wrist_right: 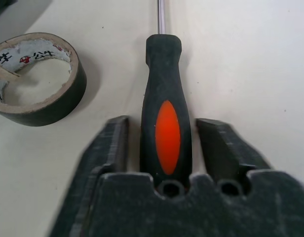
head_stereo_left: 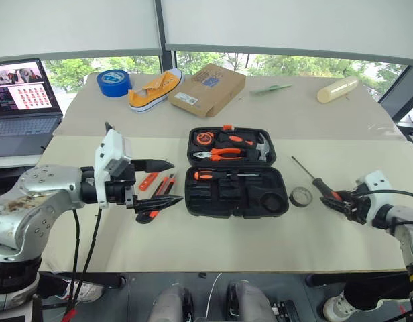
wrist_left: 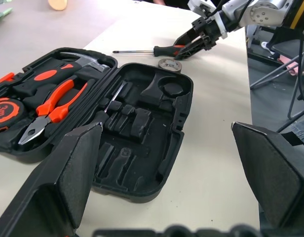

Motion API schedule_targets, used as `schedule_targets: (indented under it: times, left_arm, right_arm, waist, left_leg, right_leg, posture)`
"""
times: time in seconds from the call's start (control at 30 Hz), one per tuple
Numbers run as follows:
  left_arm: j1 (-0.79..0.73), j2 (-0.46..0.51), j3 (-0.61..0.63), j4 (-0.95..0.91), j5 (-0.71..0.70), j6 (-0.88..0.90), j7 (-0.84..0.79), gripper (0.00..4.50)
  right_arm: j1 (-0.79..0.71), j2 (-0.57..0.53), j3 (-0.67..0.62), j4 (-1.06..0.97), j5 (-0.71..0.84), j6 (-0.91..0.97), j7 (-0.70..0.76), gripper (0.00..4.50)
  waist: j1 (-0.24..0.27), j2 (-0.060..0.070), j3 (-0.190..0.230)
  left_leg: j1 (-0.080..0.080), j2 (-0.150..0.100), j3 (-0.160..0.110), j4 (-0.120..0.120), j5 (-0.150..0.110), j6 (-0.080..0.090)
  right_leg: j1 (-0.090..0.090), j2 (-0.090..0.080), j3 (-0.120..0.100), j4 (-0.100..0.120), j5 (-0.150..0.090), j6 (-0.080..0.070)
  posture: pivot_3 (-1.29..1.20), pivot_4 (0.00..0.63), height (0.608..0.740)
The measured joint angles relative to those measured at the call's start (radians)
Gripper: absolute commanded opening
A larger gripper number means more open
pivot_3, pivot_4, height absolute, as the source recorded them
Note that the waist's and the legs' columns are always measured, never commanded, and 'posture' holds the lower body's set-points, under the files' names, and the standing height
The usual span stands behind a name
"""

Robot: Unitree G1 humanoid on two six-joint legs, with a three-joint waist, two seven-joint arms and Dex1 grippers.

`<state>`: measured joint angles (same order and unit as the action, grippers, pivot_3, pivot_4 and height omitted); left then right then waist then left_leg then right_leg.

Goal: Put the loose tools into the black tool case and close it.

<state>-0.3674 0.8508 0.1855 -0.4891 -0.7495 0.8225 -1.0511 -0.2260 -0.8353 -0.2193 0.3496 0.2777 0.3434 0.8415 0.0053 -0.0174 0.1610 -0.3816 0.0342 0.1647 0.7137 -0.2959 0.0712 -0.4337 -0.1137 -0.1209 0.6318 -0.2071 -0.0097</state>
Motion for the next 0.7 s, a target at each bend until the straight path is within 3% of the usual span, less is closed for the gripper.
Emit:
schedule_targets:
  times: [0.23,0.4,0.5,0.7]
  left_arm:
    - [-0.011,0.048,-0.007,0.023,0.0,-0.002,-0.026,4.5]
    - [0.02,0.08,-0.016,0.034,0.003,-0.02,-0.069,4.5]
    - [0.021,0.085,-0.036,0.044,0.016,-0.053,-0.091,4.5]
    - [0.001,0.088,-0.078,0.078,0.046,-0.093,-0.111,4.5]
  right_arm:
    - [0.005,-0.031,-0.051,-0.066,0.056,0.035,0.038,1.03]
    - [-0.094,-0.137,-0.032,-0.266,0.165,0.075,0.249,1.03]
    - [-0.2,-0.143,0.074,-0.353,0.184,0.081,0.369,1.03]
    - [-0.34,-0.024,0.366,-0.242,-0.018,-0.131,0.463,1.03]
  waist:
    - [-0.001,0.005,0.001]
    - [-0.017,0.007,0.002]
    - [-0.017,0.006,0.002]
    - [-0.008,0.006,0.002]
  left_leg:
    - [-0.003,0.0,0.001,0.0,0.0,0.0]
    - [-0.002,0.002,0.001,-0.001,0.001,-0.001]
    - [-0.002,0.002,0.0,-0.001,0.001,-0.002]
    - [-0.005,0.0,0.001,0.0,0.001,-0.001]
  right_leg:
    - [-0.003,0.0,0.001,0.001,0.0,0.0]
    - [-0.004,0.002,0.001,0.0,-0.001,0.001]
    - [-0.004,0.002,0.0,0.0,-0.001,0.001]
    - [-0.006,0.0,-0.001,0.0,0.0,-0.001]
  posture:
    - [0.0,0.15,0.731]
    - [0.0,0.15,0.731]
    - [0.0,0.15,0.731]
    - [0.0,0.15,0.731]
